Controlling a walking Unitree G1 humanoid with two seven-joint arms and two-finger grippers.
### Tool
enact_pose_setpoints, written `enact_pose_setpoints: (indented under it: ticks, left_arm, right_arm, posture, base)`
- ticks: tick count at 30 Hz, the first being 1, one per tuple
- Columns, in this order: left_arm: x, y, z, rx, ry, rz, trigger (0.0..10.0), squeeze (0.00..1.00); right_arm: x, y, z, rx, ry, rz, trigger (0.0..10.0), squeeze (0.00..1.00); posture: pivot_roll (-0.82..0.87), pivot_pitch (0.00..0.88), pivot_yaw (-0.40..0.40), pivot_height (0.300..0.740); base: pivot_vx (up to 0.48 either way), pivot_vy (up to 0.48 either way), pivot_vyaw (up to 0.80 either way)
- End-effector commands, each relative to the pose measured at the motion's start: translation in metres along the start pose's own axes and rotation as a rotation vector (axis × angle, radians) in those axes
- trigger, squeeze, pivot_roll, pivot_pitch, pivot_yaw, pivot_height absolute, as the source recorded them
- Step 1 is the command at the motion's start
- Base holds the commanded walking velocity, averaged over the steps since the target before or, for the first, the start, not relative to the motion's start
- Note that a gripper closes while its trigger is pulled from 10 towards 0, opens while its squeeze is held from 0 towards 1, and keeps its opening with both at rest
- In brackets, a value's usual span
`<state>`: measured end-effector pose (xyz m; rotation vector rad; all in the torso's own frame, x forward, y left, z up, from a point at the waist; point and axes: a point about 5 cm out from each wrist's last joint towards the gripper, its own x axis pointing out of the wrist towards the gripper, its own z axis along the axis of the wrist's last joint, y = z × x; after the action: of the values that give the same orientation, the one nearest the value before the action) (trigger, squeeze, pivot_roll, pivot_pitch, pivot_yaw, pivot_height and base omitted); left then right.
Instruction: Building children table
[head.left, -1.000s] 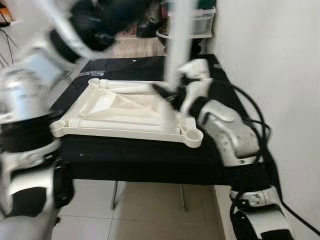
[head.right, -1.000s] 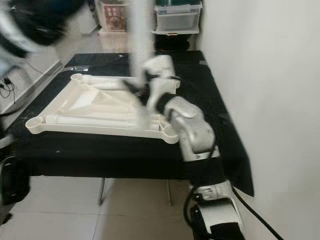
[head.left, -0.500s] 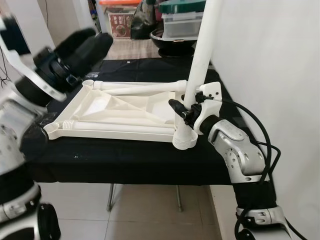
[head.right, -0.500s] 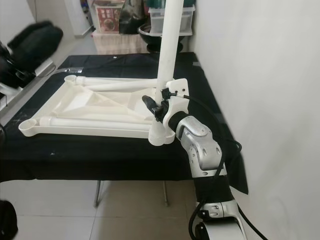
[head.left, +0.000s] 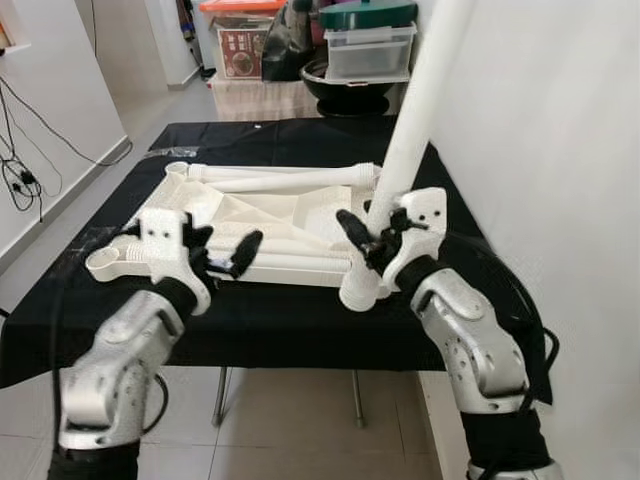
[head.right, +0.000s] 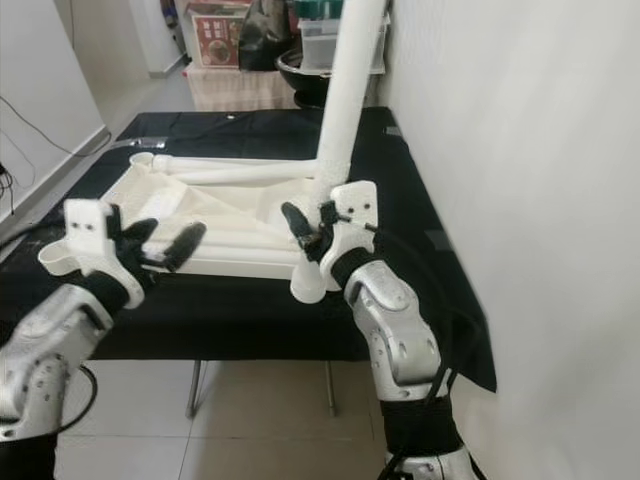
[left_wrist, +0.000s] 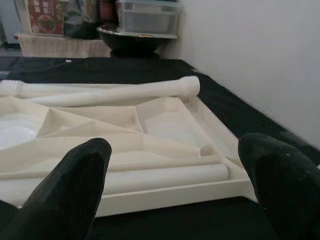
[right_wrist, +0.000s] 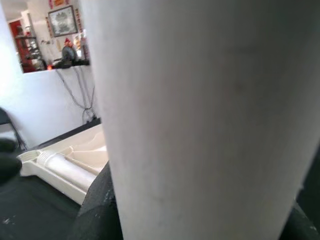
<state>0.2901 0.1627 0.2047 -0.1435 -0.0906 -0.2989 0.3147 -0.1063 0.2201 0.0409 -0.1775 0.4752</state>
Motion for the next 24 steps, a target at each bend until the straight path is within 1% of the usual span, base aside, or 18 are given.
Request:
enact_pose_setpoints:
  ticks: [1, 2, 8, 11, 13, 16, 18, 21, 23, 24]
  left_arm:
    - [-0.003, -0.004, -0.007, 0.042, 0.015, 0.018, 10.0, 0.00]
    - [-0.003, -0.007, -0.013, 0.059, 0.019, 0.028, 10.0, 0.00]
    - [-0.004, -0.013, -0.022, 0.090, 0.028, 0.027, 10.0, 0.00]
    - [-0.004, -0.018, -0.029, 0.100, 0.038, -0.023, 10.0, 0.00]
    - [-0.005, -0.018, -0.030, 0.091, 0.030, -0.024, 10.0, 0.00]
    - [-0.006, -0.015, -0.033, 0.072, 0.031, 0.001, 10.0, 0.00]
    - [-0.008, -0.015, -0.037, 0.088, 0.034, 0.006, 10.0, 0.00]
    - [-0.008, -0.016, -0.038, 0.095, 0.030, 0.004, 10.0, 0.00]
    - [-0.007, -0.017, -0.037, 0.093, 0.023, 0.003, 10.0, 0.00]
    - [-0.006, -0.018, -0.035, 0.087, 0.012, 0.003, 10.0, 0.00]
  right_arm:
    - [-0.002, 0.007, 0.005, -0.007, -0.042, 0.025, 10.0, 0.00]
    - [-0.002, 0.009, 0.006, -0.007, -0.053, 0.028, 10.0, 0.00]
    - [-0.001, 0.010, 0.010, -0.012, -0.075, 0.030, 10.0, 0.00]
    - [0.001, 0.012, 0.011, -0.018, -0.067, 0.033, 10.0, 0.00]
    - [0.002, 0.013, 0.010, -0.017, -0.058, 0.037, 10.0, 0.00]
    - [0.005, 0.017, 0.009, -0.018, -0.047, 0.052, 10.0, 0.00]
    - [0.006, 0.022, 0.012, -0.011, -0.074, 0.073, 10.0, 0.00]
    - [0.006, 0.024, 0.013, -0.018, -0.078, 0.081, 10.0, 0.00]
    - [0.005, 0.025, 0.013, -0.022, -0.081, 0.099, 10.0, 0.00]
    - [0.005, 0.026, 0.013, -0.058, -0.078, 0.119, 10.0, 0.00]
  posture:
    - [-0.14, 0.000, 0.032, 0.740]
    - [-0.14, 0.000, 0.033, 0.740]
    - [-0.14, 0.000, 0.031, 0.740]
    - [-0.14, 0.000, 0.018, 0.740]
    - [-0.14, 0.000, 0.017, 0.740]
    - [-0.14, 0.000, 0.019, 0.740]
    - [-0.14, 0.000, 0.020, 0.740]
    - [-0.14, 0.000, 0.017, 0.740]
    - [-0.14, 0.000, 0.014, 0.740]
    - [-0.14, 0.000, 0.013, 0.740]
  base:
    - [0.000, 0.000, 0.00]
    - [0.000, 0.000, 0.00]
    - [0.000, 0.000, 0.00]
    - [0.000, 0.000, 0.00]
    - [0.000, 0.000, 0.00]
    - [0.000, 0.000, -0.56]
    - [0.000, 0.000, -0.68]
    - [0.000, 0.000, 0.00]
    - [0.345, 0.000, 0.00]
    - [0.398, 0.000, 0.78]
